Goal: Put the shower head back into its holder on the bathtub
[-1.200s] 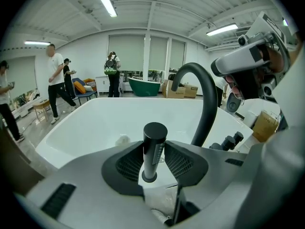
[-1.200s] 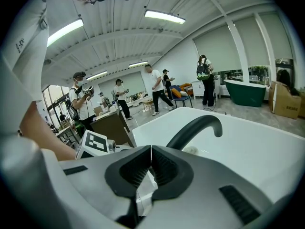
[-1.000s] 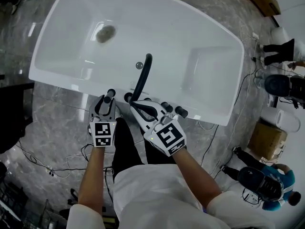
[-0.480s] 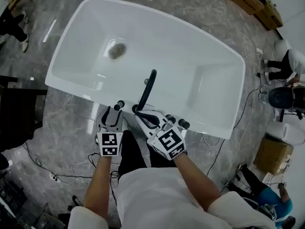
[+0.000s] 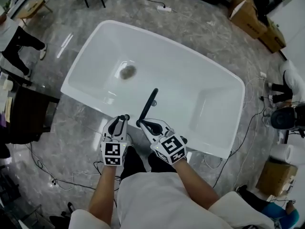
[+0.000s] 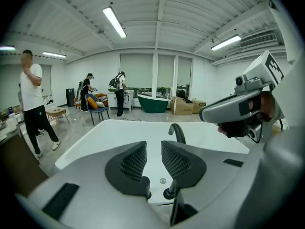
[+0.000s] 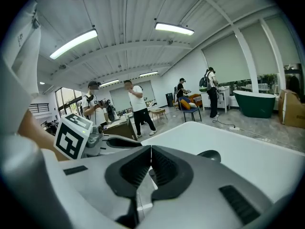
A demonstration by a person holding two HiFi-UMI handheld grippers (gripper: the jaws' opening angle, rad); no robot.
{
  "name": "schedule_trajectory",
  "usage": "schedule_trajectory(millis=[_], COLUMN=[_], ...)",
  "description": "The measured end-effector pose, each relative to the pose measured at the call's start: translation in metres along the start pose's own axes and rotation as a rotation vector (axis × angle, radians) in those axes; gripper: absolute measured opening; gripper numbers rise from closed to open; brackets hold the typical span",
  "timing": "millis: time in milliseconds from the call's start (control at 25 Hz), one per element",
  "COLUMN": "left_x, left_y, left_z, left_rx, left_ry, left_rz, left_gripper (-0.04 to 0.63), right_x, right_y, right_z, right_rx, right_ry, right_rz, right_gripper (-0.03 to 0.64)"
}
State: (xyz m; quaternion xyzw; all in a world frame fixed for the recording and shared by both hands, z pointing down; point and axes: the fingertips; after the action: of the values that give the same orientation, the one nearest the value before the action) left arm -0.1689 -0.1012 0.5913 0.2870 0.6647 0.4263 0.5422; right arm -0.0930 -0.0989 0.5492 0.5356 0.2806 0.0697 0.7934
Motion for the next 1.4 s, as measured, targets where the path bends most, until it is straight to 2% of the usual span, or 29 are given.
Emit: schedule_trajectory(millis=[240,360,640,840,1200,1400], left_x=[0.025,0.037,0.058,0.073,0.103,0.109], left_y=[-0.034,-0.051,-0.082,-0.089,-0.093,-0.095], left_z=[0.015,0.022,0.052,0.053,0.031,0.011], left_rx=[0.022,0.014,0.018,0.037,0.016,0.031], left_ry=[-0.067,-0.09,-0.091,-0.097,-0.097,-0.096], left_rz=[0.065,0.098,0.151,0.172,0.186,0.19], left_gripper=[0.023,0.012,0.012,0.012,0.012,0.012], right_x=[0.017,0.023,0.051,0.062,0.058,0.047], right_y=[-0.024,-0.037,-0.053,-0.056,-0.076,-0.087], right_z=[-0.005,-0.009,-0.014,-0.02,-0.043,-0.048], right_rx=[0.052,0.078,0.101,0.104,0.146,0.135], right_ry=[-0.064,-0.104,-0.148,-0.151,-0.158,-0.136], right_rz=[0.037,0.065,0.095,0.096,0.123,0.14], right_gripper=[0.018,0.018,0.018,0.018,0.017,0.017])
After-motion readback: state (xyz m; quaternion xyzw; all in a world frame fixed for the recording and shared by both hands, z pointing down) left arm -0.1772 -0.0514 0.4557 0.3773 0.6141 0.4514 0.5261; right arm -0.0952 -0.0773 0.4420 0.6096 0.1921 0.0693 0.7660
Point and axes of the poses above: the fingertips, and each gripper's own axes: x backward along the fingers, z to its right, y out of its underside, and after that the axes turned 3 degrees about z, right-handed
